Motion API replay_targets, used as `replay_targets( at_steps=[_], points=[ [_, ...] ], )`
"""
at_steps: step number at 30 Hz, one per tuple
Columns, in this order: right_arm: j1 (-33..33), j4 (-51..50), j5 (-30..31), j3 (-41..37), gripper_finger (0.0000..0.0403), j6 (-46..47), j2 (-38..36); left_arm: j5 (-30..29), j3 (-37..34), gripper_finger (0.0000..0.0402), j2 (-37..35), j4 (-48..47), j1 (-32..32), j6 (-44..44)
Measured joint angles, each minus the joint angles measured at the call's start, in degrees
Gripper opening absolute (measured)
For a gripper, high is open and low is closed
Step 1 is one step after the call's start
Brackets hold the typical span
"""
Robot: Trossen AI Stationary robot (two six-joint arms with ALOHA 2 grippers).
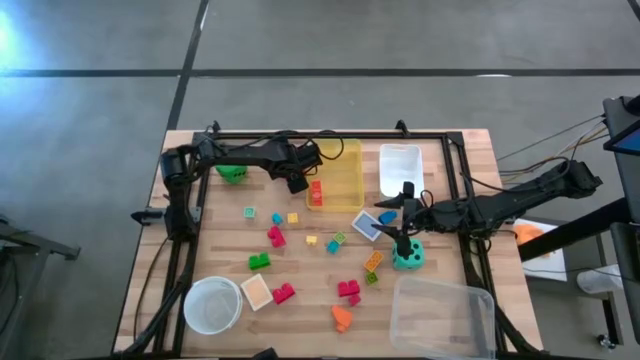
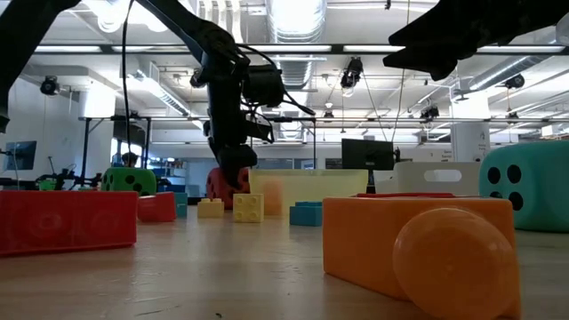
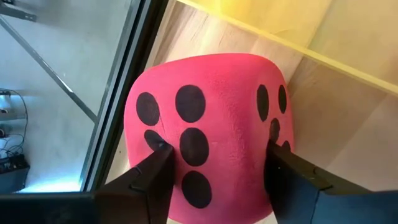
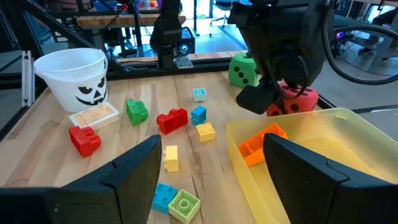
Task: Pick & Place Toys
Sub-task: Put the red dice into the transparent bin
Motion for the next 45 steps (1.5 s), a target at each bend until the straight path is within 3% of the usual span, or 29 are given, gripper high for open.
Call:
replay_targets(
  at_steps=[9, 20, 30, 37, 45],
  points=[
    [0.00, -0.02, 0.00, 0.00, 0.0276, -0.02, 0.00, -0.36, 0.07, 0.0200, -0.70, -1.87, 0.02, -0.67],
    [0.00, -0.43, 0.00, 0.00, 0.0276, -0.02, 0.00, 1.87, -0.22, 0.0128, -7.91, -7.58, 0.26, -5.65],
    [-0.01, -1.48, 0.00, 0.02, 0.0276, -0.03, 0.00, 3.93, -0.13, 0.0113, -12.16, -11.89, -1.37, -7.15],
    [0.09, -4.36, -0.42, 0.02, 0.0276, 0.84, 0.08, 2.74, -0.11, 0.0095, -19.58, -12.45, -4.76, -8.63],
    [0.28, -2.73, -5.80, 0.02, 0.0276, -6.90, 1.89, 11.84, -0.22, 0.0077, -28.10, -11.21, -9.67, -13.12]
  ],
)
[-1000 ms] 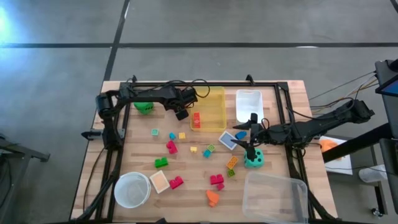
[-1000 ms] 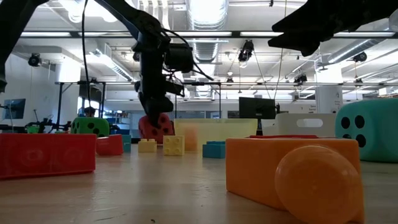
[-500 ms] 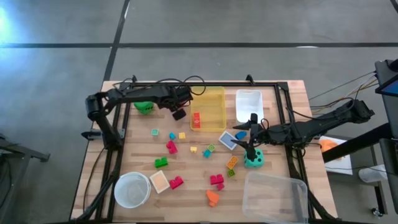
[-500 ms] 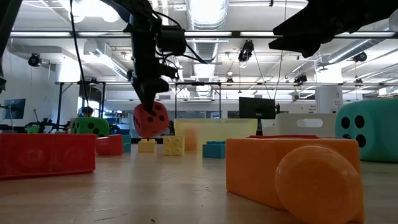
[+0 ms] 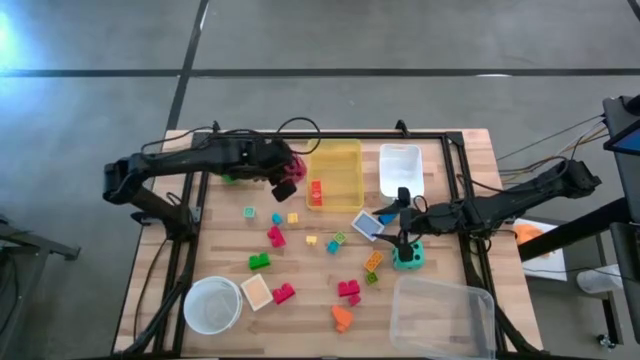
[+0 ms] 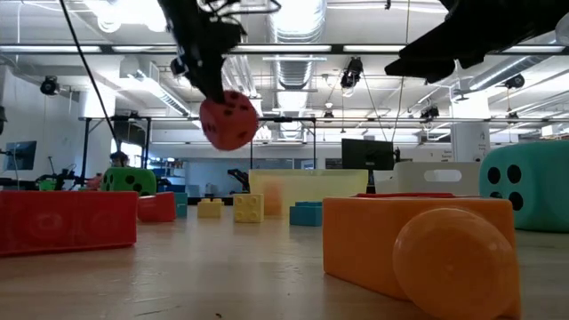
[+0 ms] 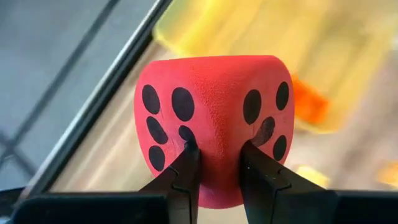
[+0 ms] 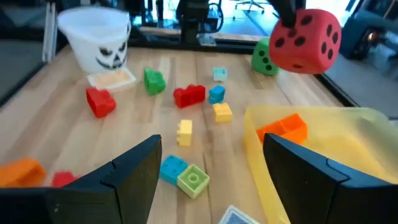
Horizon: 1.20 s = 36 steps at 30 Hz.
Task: Pick & Place Toys
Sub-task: Put the red dice into the transparent bin
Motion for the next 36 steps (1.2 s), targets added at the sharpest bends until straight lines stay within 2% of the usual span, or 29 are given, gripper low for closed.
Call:
replay_targets(
  at_steps=[4, 9, 13, 27, 31, 36],
  points=[
    [0.00, 4.63, -0.24, 0.00, 0.0276, -5.56, 2.54, 3.29, 0.00, 0.0075, -2.14, 1.74, -3.48, -1.59],
    [0.09, 13.47, -0.23, 0.16, 0.0276, -14.03, 6.75, 4.39, 0.00, 0.0066, -2.72, 3.66, -7.97, -2.51],
    [0.09, 16.17, -0.21, 2.40, 0.0276, -19.46, 9.83, 5.15, 0.00, 0.0055, -2.72, 6.37, -11.26, -4.40],
    [0.09, 14.58, -0.19, 15.10, 0.0276, -26.88, 18.97, 6.88, 0.00, 0.0033, -2.76, 14.97, -20.06, -7.94],
    [0.09, 11.87, -0.19, 16.99, 0.0276, -29.50, 21.10, 6.87, 0.04, 0.0009, -2.76, 16.91, -21.50, -9.45],
    [0.11, 11.91, 0.12, 18.19, 0.0276, -35.34, 23.94, 6.84, 0.31, 0.0006, -2.83, 16.97, -22.68, -10.19]
  ],
)
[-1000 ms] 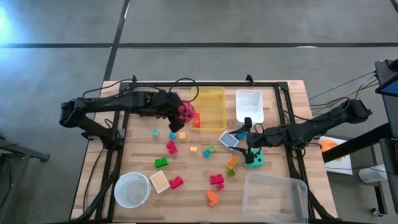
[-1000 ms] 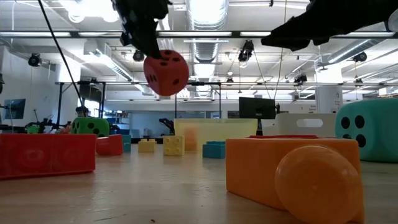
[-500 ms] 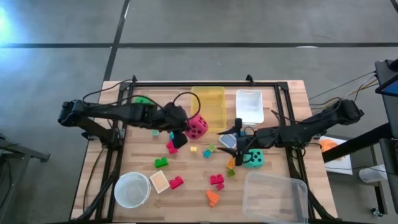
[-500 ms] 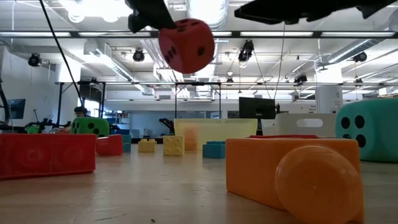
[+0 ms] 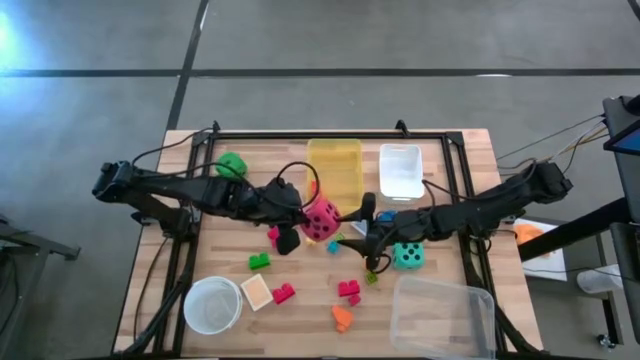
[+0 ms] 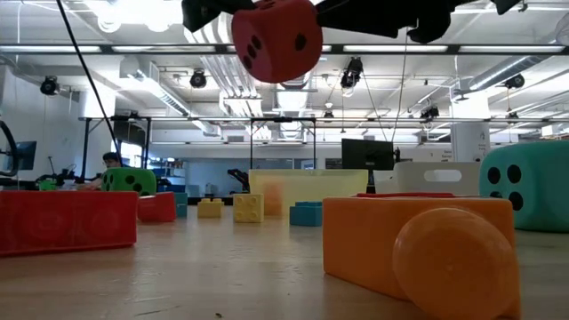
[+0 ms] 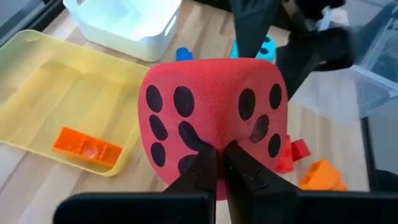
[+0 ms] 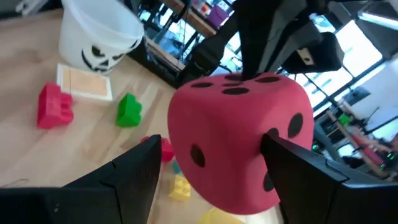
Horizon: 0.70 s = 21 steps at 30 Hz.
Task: Pick & Place Toys
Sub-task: Put the red dice into the transparent bin
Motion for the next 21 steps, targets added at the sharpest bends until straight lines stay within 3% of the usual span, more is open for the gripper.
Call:
replay_targets(
  at_steps=[11, 21],
  points=[
    [-0.04, 0.38, 3.53, 1.40, 0.0276, -0.80, -1.49, -0.07, 0.02, 0.0002, 0.02, 1.63, -1.53, -1.68],
    [-0.04, 0.13, 0.39, 1.35, 0.0276, 1.59, 0.67, 3.60, -0.04, 0.0002, 0.02, 6.27, -1.80, -0.49]
  ],
)
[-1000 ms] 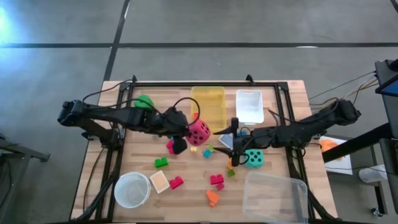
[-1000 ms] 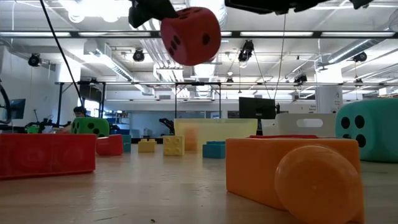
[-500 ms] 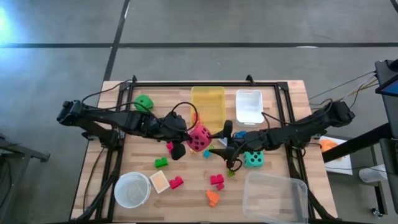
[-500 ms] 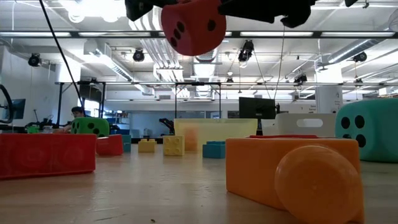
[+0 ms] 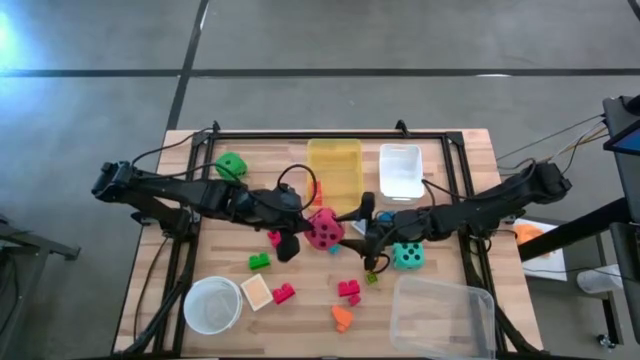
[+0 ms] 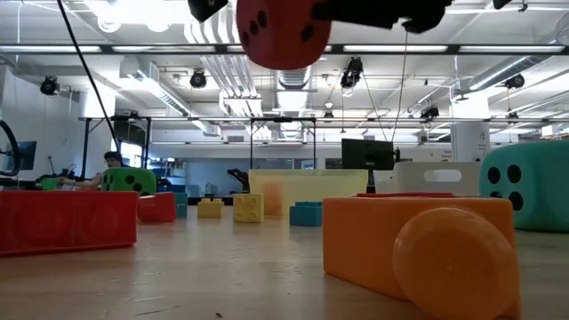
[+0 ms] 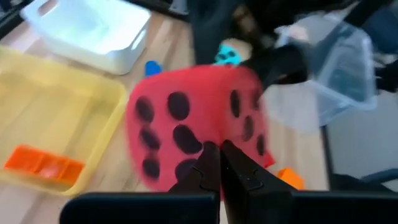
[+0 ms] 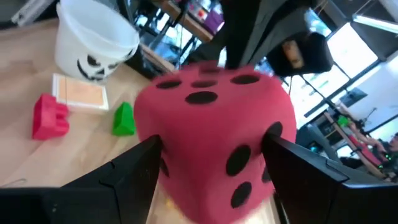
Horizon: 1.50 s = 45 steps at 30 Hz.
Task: Pick & Place Toys
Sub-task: Put the red dice into the transparent bin
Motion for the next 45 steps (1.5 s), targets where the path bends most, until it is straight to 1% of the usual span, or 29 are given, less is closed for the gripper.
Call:
replay_targets(
  at_steps=[2, 4, 6, 10, 13, 16, 18, 22, 25, 28, 36, 38, 40, 42, 45],
  points=[
    [-0.02, -0.05, 0.04, 0.29, 0.0276, 0.15, 0.90, 0.60, 0.09, 0.0003, 0.00, 2.58, -0.10, 0.20],
    [-0.09, -0.28, 0.15, 1.12, 0.0272, 0.22, 1.89, 1.18, 0.09, 0.0003, 0.04, 2.98, -0.08, 0.43],
    [-0.02, -0.45, 1.42, 1.92, 0.0254, 1.23, 2.76, 1.74, -0.11, 0.0003, 0.04, 3.89, -0.06, 0.41],
    [0.00, -0.58, 2.67, 3.58, 0.0182, 3.46, 4.99, 1.97, -0.15, 0.0002, 0.00, 3.24, -0.08, 0.40],
    [-0.01, -0.81, 2.99, 4.69, 0.0128, 3.26, 6.36, 1.93, -0.15, 0.0002, 0.05, 1.49, -0.08, 0.30],
    [0.18, -1.01, 3.16, 5.27, 0.0097, 2.14, 7.24, 1.95, -0.15, 0.0001, 0.37, -0.03, -0.35, 0.20],
    [0.21, -1.01, 3.14, 5.46, 0.0091, 2.02, 7.62, 1.95, -0.16, 0.0001, 0.92, -0.59, -0.49, 0.19],
    [0.19, -1.51, 3.42, 5.15, 0.0098, 1.86, 7.43, 1.20, -0.17, 0.0001, 1.63, -2.34, -0.72, -0.28],
    [0.41, -3.79, 4.32, 4.82, 0.0096, 1.87, 6.85, 0.70, -0.27, 0.0001, 2.24, -4.06, -0.71, -1.18],
    [0.52, -4.41, 4.30, 4.61, 0.0080, 1.88, 6.85, 0.50, -0.33, 0.0000, 2.73, -4.61, -0.71, -1.58],
    [1.83, -6.47, 4.51, 4.59, 0.0015, 1.46, 6.50, -0.01, -0.55, 0.0000, 4.22, -8.70, -0.71, -3.01],
    [1.91, -3.68, 4.07, 4.84, 0.0009, 1.73, 6.25, -1.44, -0.80, 0.0000, 4.33, -10.77, -0.67, -3.61],
    [1.96, -1.50, 3.55, 6.37, 0.0003, 2.68, 5.89, -2.95, -0.45, 0.0000, 4.71, -6.56, -0.50, -4.18],
    [1.76, -3.12, 4.20, 6.60, 0.0002, 3.49, 5.69, -3.90, -0.64, 0.0000, 4.35, -8.78, -0.45, -4.33],
    [1.68, -7.75, 4.25, 7.26, 0.0003, 5.49, 6.31, -3.49, -0.40, 0.0000, 4.37, -7.13, -0.63, -3.97]
  ],
)
